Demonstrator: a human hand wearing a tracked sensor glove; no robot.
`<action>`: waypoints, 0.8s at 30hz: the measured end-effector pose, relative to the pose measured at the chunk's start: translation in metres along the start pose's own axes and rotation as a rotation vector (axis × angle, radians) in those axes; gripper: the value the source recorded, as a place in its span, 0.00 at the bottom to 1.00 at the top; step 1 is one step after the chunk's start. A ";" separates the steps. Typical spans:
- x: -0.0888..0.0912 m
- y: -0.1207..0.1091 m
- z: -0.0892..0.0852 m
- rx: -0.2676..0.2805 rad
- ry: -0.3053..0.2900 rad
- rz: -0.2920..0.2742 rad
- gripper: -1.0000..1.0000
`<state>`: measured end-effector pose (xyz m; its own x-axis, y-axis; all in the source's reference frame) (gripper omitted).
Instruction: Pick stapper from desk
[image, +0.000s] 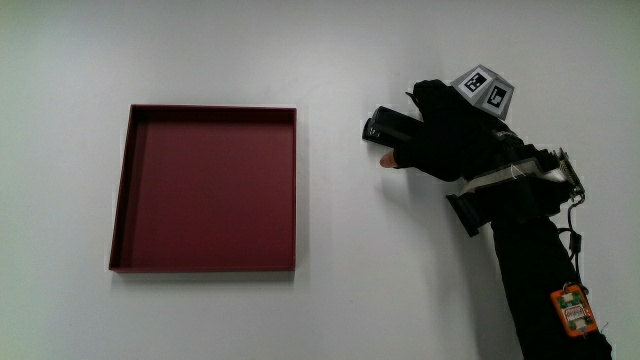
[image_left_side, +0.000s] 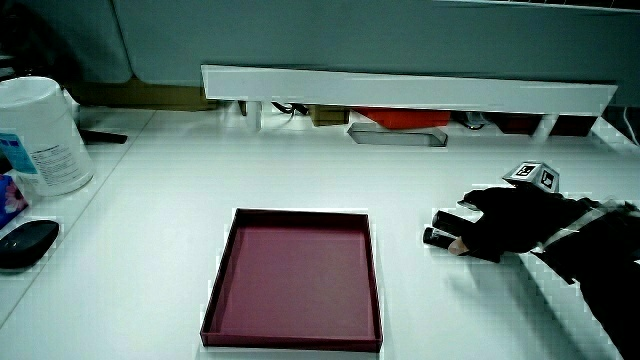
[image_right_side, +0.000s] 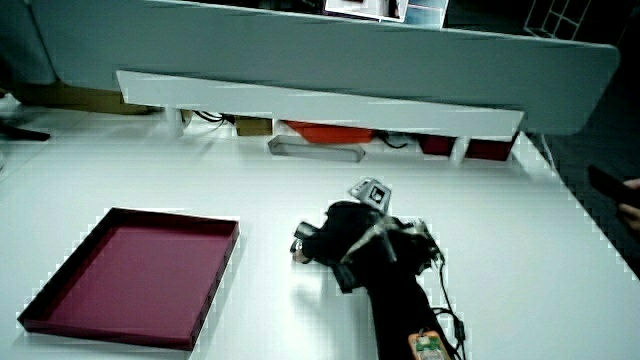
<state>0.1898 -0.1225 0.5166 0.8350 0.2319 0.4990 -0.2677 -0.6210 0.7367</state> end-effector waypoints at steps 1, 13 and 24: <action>-0.001 -0.001 0.000 0.004 -0.004 0.011 0.61; 0.002 -0.001 0.005 0.148 -0.019 0.038 0.89; -0.003 -0.005 0.007 0.200 -0.044 0.063 1.00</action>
<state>0.1915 -0.1255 0.5087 0.8409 0.1583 0.5176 -0.2227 -0.7703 0.5975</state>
